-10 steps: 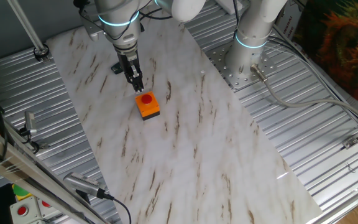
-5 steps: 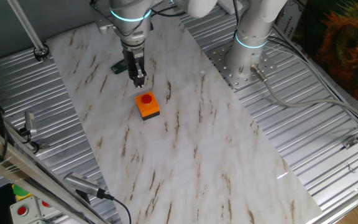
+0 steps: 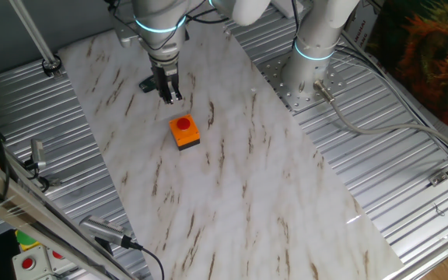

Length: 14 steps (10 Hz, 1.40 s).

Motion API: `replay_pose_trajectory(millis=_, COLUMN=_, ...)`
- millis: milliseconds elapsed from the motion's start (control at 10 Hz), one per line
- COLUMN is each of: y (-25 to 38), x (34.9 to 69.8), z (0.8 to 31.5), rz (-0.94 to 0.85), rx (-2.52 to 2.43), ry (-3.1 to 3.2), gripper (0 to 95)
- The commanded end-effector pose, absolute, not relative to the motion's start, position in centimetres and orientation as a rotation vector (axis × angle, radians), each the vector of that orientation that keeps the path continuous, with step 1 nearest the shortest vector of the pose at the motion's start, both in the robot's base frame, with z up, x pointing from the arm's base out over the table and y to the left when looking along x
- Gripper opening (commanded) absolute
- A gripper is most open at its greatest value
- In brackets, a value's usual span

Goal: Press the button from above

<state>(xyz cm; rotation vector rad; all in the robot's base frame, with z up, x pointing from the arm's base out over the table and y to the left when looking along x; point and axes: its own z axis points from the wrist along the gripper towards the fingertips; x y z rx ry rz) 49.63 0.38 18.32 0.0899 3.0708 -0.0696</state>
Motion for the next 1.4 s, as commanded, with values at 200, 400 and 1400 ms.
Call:
replay_pose_trajectory(millis=200, y=0.4, x=49.5, z=18.4, rz=-0.01, rx=0.098, ry=3.08, gripper=0.0)
replay_pose_trajectory(millis=400, y=0.5, x=49.5, z=18.5, rz=-0.005, rx=0.084, ry=3.087, gripper=0.0)
replay_pose_trajectory(millis=1400, y=1.8, x=49.6, z=17.8, rz=-0.044, rx=0.071, ry=3.083, gripper=0.0)
